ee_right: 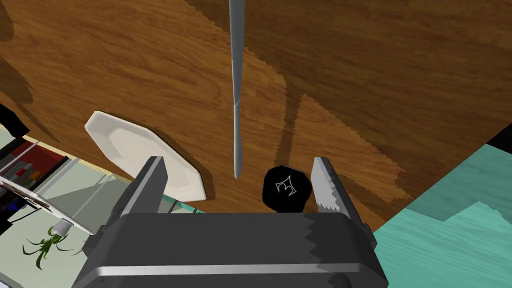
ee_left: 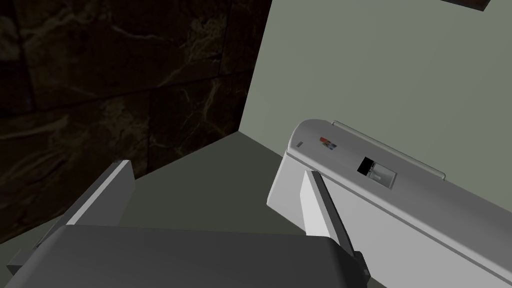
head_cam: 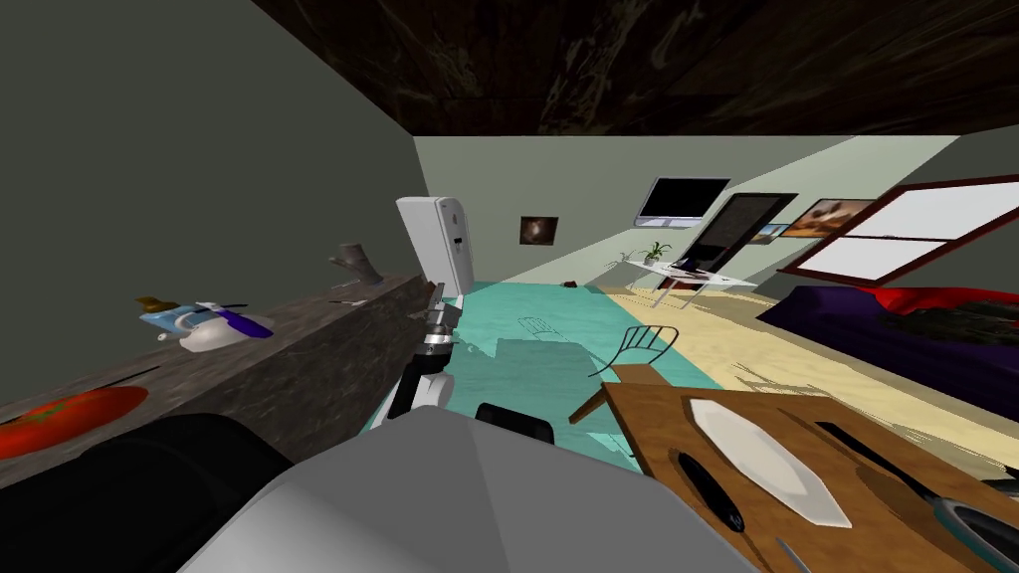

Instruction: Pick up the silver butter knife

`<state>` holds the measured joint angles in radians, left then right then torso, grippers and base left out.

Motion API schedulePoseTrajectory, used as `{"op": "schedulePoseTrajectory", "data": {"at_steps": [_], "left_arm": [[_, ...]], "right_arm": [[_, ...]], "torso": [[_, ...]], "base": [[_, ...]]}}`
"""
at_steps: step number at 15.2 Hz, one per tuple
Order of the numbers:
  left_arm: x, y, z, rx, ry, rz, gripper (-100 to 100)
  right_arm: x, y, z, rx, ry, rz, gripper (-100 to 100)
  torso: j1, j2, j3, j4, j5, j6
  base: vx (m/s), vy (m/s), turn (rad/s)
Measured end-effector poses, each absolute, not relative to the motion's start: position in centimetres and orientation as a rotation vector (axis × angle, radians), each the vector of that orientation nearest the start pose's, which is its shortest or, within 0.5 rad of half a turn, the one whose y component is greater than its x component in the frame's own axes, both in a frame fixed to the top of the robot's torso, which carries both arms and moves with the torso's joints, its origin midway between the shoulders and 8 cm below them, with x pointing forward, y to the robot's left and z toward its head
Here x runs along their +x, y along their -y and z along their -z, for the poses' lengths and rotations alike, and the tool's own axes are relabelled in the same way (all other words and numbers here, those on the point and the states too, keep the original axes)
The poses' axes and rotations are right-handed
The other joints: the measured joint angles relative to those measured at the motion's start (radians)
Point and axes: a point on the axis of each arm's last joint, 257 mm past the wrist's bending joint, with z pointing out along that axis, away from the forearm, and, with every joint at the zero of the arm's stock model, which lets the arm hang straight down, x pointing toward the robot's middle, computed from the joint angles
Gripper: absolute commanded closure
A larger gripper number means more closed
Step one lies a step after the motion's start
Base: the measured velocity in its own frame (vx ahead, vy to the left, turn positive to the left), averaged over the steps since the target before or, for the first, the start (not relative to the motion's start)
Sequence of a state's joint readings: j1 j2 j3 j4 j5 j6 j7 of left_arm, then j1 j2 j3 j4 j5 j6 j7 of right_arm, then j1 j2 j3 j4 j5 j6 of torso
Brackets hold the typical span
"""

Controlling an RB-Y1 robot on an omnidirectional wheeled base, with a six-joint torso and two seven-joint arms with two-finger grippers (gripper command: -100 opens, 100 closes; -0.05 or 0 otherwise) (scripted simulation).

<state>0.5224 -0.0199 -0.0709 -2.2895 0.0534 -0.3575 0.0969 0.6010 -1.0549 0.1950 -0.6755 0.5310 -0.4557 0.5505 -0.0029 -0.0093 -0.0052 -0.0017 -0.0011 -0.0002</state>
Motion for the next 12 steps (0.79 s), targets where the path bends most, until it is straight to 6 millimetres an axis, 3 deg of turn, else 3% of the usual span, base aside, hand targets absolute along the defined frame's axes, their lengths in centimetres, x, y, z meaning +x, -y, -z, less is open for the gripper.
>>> {"op": "schedulePoseTrajectory", "data": {"at_steps": [5, 11, 12], "left_arm": [[36.5, -26.8, 0.8, -0.880, -0.639, 1.451, 0], [36.5, -26.8, 0.7, -0.880, -0.639, 1.452, 0], [36.5, -26.8, 0.8, -0.880, -0.639, 1.452, 0]], "right_arm": [[-2.6, 69.2, 48.1, -0.285, -2.836, 0.489, -100], [-2.8, 67.1, 51.0, -0.274, -2.853, 0.461, -100], [-2.8, 67.1, 51.1, -0.274, -2.853, 0.464, 100]], "torso": [[-0.006, 0.004, 0.002, 0.001, -0.002, 0.000], [-0.004, 0.011, 0.006, 0.002, -0.001, 0.000], [-0.004, 0.011, 0.006, 0.002, -0.001, 0.000]], "base": [[0.095, -0.077, -0.075], [0.012, -0.048, 0.016], [-0.004, -0.014, 0.005]]}}
